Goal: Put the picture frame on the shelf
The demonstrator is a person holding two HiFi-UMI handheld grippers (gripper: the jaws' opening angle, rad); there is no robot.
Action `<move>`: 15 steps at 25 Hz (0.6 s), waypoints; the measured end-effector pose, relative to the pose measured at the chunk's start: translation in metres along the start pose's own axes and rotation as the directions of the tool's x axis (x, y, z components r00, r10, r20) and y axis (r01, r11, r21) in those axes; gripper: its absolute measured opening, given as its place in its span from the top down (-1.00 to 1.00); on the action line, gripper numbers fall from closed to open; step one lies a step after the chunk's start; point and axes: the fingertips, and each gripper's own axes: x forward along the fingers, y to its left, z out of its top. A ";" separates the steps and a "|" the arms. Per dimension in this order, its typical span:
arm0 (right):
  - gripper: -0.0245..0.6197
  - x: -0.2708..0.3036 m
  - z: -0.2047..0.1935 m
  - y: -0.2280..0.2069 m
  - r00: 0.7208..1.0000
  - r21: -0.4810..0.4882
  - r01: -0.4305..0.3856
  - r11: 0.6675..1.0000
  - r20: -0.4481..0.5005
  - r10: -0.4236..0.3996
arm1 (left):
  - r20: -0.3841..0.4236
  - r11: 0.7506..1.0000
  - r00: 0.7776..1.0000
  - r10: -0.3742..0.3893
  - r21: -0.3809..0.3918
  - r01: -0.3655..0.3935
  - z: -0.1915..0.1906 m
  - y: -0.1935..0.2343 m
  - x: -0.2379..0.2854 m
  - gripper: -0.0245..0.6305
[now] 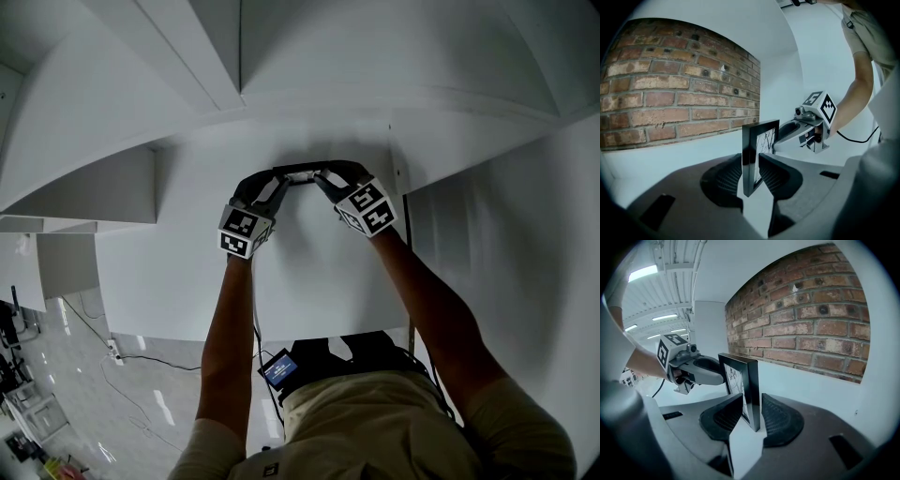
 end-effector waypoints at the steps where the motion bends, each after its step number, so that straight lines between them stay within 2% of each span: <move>1: 0.60 0.000 0.000 0.000 1.000 0.000 0.000 1.000 -0.001 0.000 | 0.000 1.000 1.000 0.000 0.000 0.000 0.000 0.000 0.000 0.64; 15: 0.58 -0.019 0.003 -0.002 0.999 0.005 0.037 0.999 -0.001 -0.037 | 0.012 0.999 1.000 0.023 -0.028 -0.023 0.007 0.008 -0.028 0.64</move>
